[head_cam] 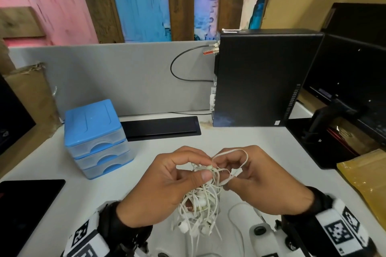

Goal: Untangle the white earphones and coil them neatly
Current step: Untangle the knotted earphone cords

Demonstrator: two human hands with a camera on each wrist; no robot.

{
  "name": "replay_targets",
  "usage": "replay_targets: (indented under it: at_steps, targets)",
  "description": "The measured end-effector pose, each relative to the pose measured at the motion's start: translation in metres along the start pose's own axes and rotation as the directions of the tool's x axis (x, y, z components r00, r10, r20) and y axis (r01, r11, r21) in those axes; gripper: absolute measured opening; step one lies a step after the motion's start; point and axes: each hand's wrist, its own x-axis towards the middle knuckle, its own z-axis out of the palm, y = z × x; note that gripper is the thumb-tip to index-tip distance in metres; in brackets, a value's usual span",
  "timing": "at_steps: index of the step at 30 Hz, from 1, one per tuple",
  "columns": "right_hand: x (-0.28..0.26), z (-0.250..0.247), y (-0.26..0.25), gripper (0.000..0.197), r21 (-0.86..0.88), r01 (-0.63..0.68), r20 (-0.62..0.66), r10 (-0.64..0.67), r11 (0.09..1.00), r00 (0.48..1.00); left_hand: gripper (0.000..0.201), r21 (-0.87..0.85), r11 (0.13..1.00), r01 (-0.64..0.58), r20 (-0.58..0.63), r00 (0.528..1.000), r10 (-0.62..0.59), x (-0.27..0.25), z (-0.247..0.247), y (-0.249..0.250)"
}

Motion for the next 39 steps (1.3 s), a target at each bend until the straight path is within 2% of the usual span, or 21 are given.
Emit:
replay_targets:
  at_steps: [2,4,6,8,10,14,18,22,25,28,30,33,35,36,39]
  targets:
    - [0.001,0.001,-0.001,0.009,0.039,0.024,-0.039,-0.023,0.999,0.999,0.022,0.029,0.999,-0.017,-0.021,1.000,0.017,0.000,0.000,0.003]
    - [0.002,0.003,0.001,0.013,0.083,0.069,-0.173,-0.054,0.994,0.983,0.018,0.052,0.998,-0.039,-0.068,0.997,0.042,0.001,-0.002,0.003]
    - [0.003,0.007,0.005,0.016,0.087,0.109,-0.349,-0.072,0.990,0.934,0.013,0.035,0.996,-0.077,-0.132,0.988,0.081,0.001,-0.002,0.005]
    - [0.004,0.012,0.008,0.018,0.015,0.146,-0.478,-0.122,0.989,0.870,0.015,0.056,0.994,-0.094,-0.171,0.980,0.102,0.002,-0.002,0.004]
    - [0.006,0.016,0.009,0.015,-0.052,0.175,-0.531,-0.176,0.983,0.829,0.020,0.090,0.993,-0.076,-0.166,0.982,0.090,0.001,0.000,0.003]
    - [0.007,0.015,0.008,0.013,-0.029,0.201,-0.564,-0.182,0.979,0.805,0.024,0.086,0.995,-0.057,-0.170,0.983,0.071,0.000,-0.001,0.006]
    - [0.004,0.017,0.003,0.011,-0.090,0.224,-0.567,-0.235,0.971,0.790,0.028,0.093,0.994,-0.050,-0.207,0.976,0.069,0.000,-0.002,0.009]
    - [0.004,0.019,0.003,0.008,-0.128,0.215,-0.567,-0.249,0.968,0.785,0.026,0.095,0.994,-0.044,-0.190,0.980,0.061,0.000,0.001,0.009]
    - [0.009,0.009,0.009,0.018,-0.129,0.102,-0.580,-0.158,0.986,0.799,0.020,0.104,0.994,-0.029,-0.221,0.974,0.052,0.003,-0.004,0.010]
    - [0.012,-0.007,0.011,0.015,0.049,0.085,-0.601,-0.038,0.995,0.799,0.016,0.068,0.998,0.010,-0.288,0.958,0.010,0.008,-0.014,0.012]
    - [0.009,-0.018,0.008,0.015,0.222,0.068,-0.525,0.061,0.973,0.849,0.018,0.035,0.999,0.028,-0.335,0.942,-0.015,0.011,-0.020,0.013]
    - [0.005,-0.022,0.001,0.002,0.463,-0.046,-0.270,0.190,0.885,0.944,0.022,0.012,0.999,0.041,-0.363,0.931,-0.034,0.013,-0.023,0.014]
    - [0.005,-0.014,-0.001,0.010,0.472,-0.136,-0.155,0.234,0.871,0.960,0.024,-0.009,0.998,0.055,-0.349,0.936,-0.055,0.012,-0.022,0.015]
    - [0.005,-0.009,-0.002,0.015,0.441,-0.158,-0.137,0.240,0.884,0.961,0.024,-0.018,0.998,0.062,-0.336,0.940,-0.065,0.012,-0.021,0.016]
    - [0.007,0.005,-0.004,0.022,0.351,-0.122,-0.201,0.202,0.928,0.958,0.024,-0.005,0.998,0.065,-0.305,0.950,-0.064,0.010,-0.019,0.017]
